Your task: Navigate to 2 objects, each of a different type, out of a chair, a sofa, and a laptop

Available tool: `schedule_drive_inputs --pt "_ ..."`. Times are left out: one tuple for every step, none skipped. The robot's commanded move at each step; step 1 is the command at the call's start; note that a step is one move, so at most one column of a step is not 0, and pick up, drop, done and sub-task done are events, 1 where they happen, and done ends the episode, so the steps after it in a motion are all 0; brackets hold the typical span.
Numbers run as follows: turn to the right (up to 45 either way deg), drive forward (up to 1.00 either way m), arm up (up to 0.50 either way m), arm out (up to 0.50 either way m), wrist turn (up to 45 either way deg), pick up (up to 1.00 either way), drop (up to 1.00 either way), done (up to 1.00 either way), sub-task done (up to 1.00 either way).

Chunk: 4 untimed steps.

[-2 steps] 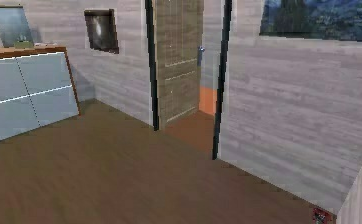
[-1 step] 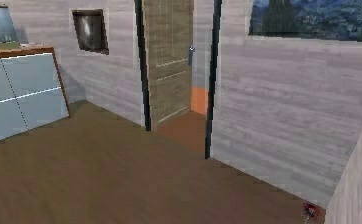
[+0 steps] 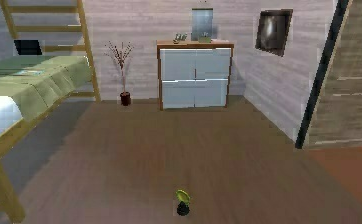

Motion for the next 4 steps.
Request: schedule_drive_inputs --pt "-6.0 0.0 0.0 0.0 0.0 0.0 0.0 0.0 0.0" --pt "0.0 0.35 0.0 0.0 0.0 0.0 0.0 0.0 0.0" --pt "45.0 0.0 0.0 0.0 0.0 0.0 0.0 0.0 0.0" --pt "6.0 0.0 0.0 0.0 0.0 0.0 0.0 0.0 0.0"
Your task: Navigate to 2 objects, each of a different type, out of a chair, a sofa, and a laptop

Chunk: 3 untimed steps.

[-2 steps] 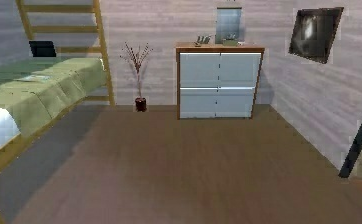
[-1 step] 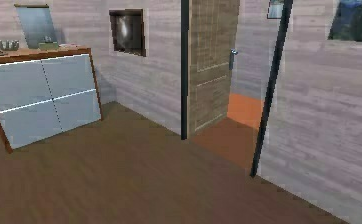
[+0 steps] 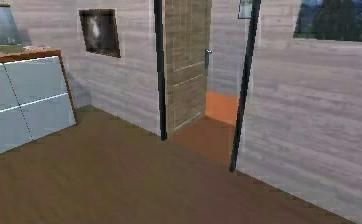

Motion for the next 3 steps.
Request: schedule_drive_inputs --pt "0.0 0.9 0.0 0.0 0.0 0.0 0.0 0.0 0.0" --pt "0.0 0.6 0.0 0.0 0.0 0.0 0.0 0.0 0.0" --pt "-6.0 0.0 0.0 0.0 0.0 0.0 0.0 0.0 0.0"
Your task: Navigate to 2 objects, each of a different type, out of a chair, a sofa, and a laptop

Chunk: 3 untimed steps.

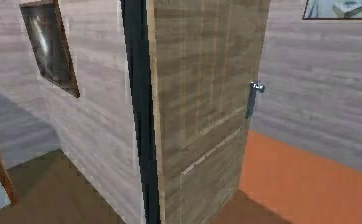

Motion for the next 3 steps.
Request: schedule_drive_inputs --pt "0.0 0.4 0.0 0.0 0.0 0.0 0.0 0.0 0.0" --pt "39.0 0.0 0.0 0.0 0.0 0.0 0.0 0.0 0.0" --pt "0.0 1.0 0.0 0.0 0.0 0.0 0.0 0.0 0.0"
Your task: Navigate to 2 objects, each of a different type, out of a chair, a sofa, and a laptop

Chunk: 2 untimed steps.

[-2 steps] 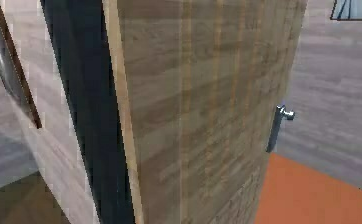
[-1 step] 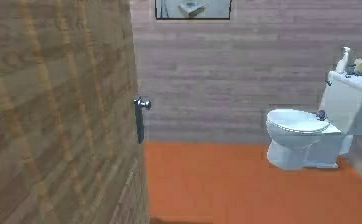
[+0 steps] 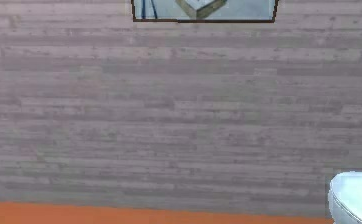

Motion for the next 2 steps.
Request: schedule_drive_inputs --pt "6.0 0.0 0.0 0.0 0.0 0.0 0.0 0.0 0.0" --pt "0.0 0.35 0.0 0.0 0.0 0.0 0.0 0.0 0.0"
